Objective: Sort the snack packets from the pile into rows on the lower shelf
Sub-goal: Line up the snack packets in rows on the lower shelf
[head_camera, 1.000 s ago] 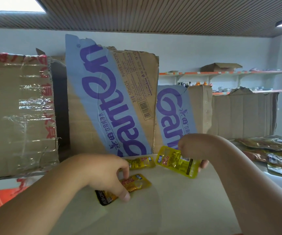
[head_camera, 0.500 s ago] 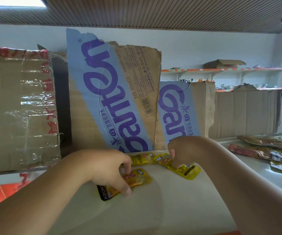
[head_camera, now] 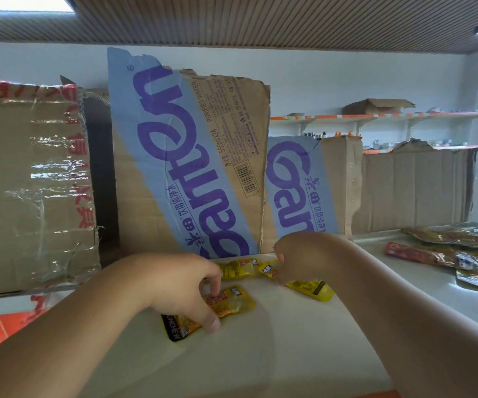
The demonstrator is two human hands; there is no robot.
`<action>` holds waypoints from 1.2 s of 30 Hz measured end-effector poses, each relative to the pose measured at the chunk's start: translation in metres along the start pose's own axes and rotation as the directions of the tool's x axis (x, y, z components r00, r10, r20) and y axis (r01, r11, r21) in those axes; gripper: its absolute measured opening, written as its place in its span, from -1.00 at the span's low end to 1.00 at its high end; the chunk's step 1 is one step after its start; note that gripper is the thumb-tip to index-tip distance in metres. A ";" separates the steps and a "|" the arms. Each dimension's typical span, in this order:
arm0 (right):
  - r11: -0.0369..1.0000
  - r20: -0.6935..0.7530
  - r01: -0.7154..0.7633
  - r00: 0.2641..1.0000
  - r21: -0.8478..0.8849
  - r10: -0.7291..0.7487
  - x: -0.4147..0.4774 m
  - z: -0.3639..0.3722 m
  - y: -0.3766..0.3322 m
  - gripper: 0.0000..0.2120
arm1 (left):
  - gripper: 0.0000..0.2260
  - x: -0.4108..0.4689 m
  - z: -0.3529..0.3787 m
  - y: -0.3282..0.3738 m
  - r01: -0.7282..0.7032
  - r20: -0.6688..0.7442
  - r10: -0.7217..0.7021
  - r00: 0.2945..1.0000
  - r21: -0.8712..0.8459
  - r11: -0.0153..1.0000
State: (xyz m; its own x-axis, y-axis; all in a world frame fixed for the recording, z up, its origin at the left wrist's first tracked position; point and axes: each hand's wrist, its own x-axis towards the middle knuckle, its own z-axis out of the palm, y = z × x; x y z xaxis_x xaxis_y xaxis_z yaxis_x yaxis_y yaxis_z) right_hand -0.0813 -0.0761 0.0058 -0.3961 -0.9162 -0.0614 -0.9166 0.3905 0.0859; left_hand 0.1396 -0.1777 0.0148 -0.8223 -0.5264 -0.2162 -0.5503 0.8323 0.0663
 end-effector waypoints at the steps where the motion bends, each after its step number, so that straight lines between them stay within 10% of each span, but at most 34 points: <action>1: 1.000 -0.006 -0.005 1.000 -0.005 0.005 -0.001 -0.001 0.002 -0.75 | -0.55 0.000 0.000 0.000 -0.003 0.002 0.003 1.000 0.000 1.000; 11: 0.995 0.052 -0.098 0.994 -0.035 0.100 -0.003 -0.009 0.026 -0.85 | -0.54 -0.002 0.000 0.001 -0.012 -0.009 0.012 1.000 -0.008 1.000; 15: 0.979 0.162 -0.072 0.986 0.190 0.041 -0.015 -0.019 0.028 -0.59 | -0.53 -0.003 0.000 0.002 -0.009 -0.033 0.009 0.999 0.002 1.000; 22: 1.000 0.245 -0.005 0.969 -0.016 0.009 -0.023 -0.021 0.015 -0.46 | -0.51 0.001 0.002 0.001 -0.024 -0.077 0.025 0.997 0.014 1.000; 29: 0.995 0.033 0.047 0.998 0.088 -0.050 -0.021 -0.018 0.019 -0.63 | -0.60 -0.002 -0.004 0.001 -0.103 -0.326 0.121 0.938 0.072 0.992; 36: 0.936 -0.459 0.214 0.886 0.278 -0.066 -0.023 -0.024 0.019 -0.68 | -0.60 -0.033 -0.031 0.001 -0.029 -0.705 0.145 0.694 0.173 0.984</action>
State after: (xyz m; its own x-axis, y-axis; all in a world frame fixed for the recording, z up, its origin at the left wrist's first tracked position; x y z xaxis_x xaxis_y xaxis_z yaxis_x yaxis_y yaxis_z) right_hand -0.0886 -0.0498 0.0327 -0.2651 -0.8791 0.3962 -0.9583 0.1947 -0.2091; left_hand 0.1614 -0.1652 0.0523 -0.7525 -0.3674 0.5466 -0.4928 0.8647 -0.0971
